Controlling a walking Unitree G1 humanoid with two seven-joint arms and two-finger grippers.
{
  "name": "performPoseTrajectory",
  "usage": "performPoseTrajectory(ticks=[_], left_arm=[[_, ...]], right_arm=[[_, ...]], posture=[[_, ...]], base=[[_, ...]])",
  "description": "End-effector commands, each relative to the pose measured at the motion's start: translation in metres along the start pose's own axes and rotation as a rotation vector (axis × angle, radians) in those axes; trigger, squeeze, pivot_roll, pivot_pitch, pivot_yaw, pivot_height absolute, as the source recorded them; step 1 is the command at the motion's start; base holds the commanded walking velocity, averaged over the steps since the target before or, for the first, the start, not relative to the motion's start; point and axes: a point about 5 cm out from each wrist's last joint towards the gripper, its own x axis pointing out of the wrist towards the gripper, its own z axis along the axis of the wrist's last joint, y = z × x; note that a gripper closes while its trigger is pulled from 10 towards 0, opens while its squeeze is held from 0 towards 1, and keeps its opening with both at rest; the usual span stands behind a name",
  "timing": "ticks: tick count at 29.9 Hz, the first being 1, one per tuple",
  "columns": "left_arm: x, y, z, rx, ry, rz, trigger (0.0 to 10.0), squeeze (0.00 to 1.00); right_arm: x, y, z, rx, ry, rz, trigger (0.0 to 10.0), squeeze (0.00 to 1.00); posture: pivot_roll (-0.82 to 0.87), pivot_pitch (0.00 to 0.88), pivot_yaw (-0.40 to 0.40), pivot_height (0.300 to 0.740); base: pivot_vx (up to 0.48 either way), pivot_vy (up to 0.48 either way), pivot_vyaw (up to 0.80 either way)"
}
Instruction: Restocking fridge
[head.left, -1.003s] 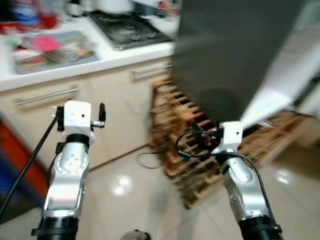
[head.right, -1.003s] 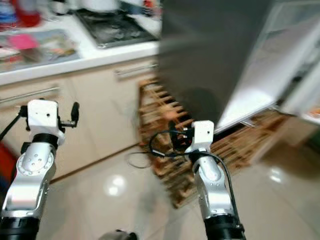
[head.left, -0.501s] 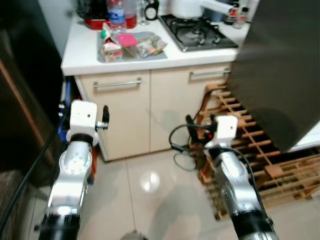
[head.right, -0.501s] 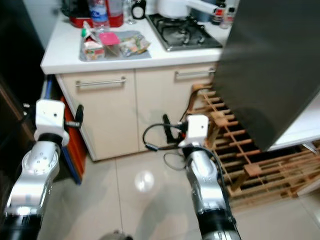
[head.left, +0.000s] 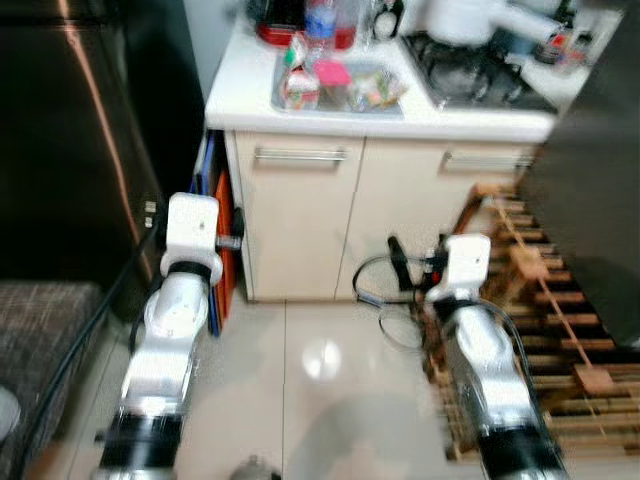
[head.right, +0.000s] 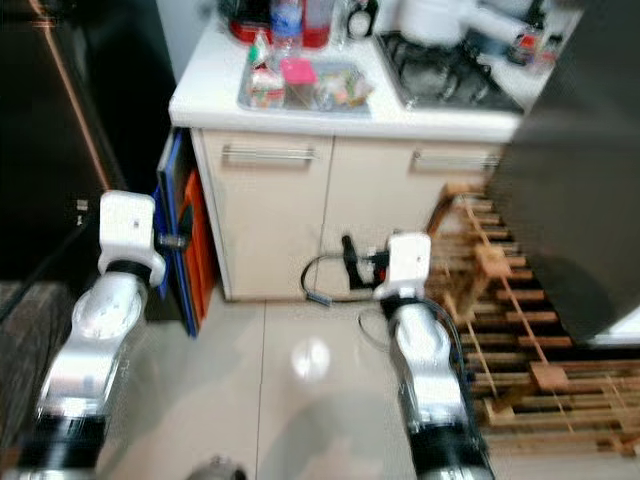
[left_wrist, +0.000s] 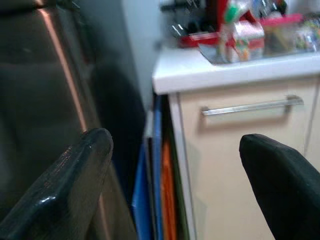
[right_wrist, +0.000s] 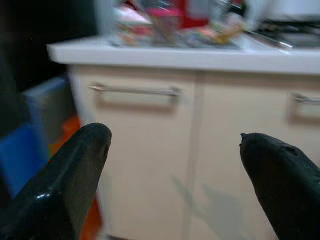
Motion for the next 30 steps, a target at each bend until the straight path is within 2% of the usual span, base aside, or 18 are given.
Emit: performPoseTrajectory(ticks=[1,4,7,12,30], left_arm=[[0.003,-0.005,0.007,-0.028,-0.033,-0.029,10.0,0.00],[0.008,-0.008,0.010,-0.029,-0.041,-0.032,10.0,0.00],[0.011,-0.011,0.014,-0.030,-0.054,-0.037,10.0,0.00],[0.014,-0.011,0.021,-0.021,-0.097,-0.044,10.0,0.00],[0.012,-0.007,0.022,-0.024,-0.119,-0.026,10.0,0.00]], right_arm=[[0.001,-0.004,-0.001,-0.011,0.007,-0.008,10.0,0.00],[0.009,-0.003,0.004,-0.016,-0.001,-0.027,10.0,0.00],[0.012,-0.005,0.006,-0.015,-0.005,-0.036,10.0,0.00],[0.012,-0.003,0.009,-0.064,-0.025,-0.009,10.0,0.00],[0.015,0.006,0.015,-0.077,-0.064,0.019,10.0,0.00]], posture=[[-0.03,0.000,-0.042,0.740],[-0.03,0.000,-0.039,0.740],[-0.03,0.000,-0.042,0.740],[-0.02,0.000,-0.057,0.740],[-0.01,0.000,-0.068,0.740]], base=[[0.000,0.000,0.61],[0.372,0.000,0.41],[0.480,0.000,0.00],[0.480,0.000,0.00],[0.480,0.000,0.00]])
